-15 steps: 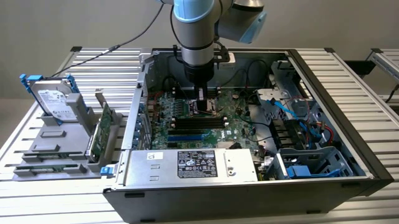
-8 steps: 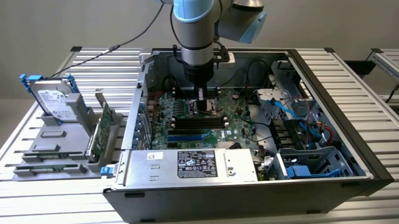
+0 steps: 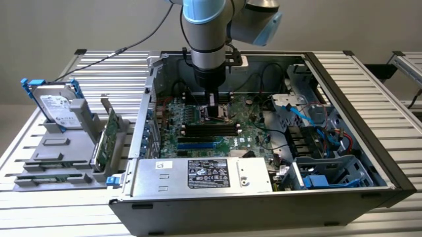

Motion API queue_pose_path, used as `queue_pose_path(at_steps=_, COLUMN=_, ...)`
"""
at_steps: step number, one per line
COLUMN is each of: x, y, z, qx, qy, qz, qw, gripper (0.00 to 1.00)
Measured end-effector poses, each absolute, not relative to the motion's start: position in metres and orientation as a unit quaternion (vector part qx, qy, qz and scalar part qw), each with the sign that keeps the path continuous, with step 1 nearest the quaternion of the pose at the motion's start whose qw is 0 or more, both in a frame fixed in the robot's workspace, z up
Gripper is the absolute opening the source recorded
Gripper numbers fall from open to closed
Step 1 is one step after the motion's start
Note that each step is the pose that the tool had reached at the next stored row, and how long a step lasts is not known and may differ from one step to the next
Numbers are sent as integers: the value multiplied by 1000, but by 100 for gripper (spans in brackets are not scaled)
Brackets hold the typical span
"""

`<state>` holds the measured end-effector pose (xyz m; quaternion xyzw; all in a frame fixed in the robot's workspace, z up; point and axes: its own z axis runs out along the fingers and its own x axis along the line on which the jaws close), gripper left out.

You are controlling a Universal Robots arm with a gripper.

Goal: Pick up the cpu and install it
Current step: 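Place the cpu into insertion slot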

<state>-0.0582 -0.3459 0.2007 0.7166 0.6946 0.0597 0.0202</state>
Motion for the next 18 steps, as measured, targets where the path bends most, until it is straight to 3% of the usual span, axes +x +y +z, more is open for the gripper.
queue_pose_path(at_steps=18, x=-60, y=-345, z=201, qx=717, qy=695, qz=60, qw=20, gripper=55)
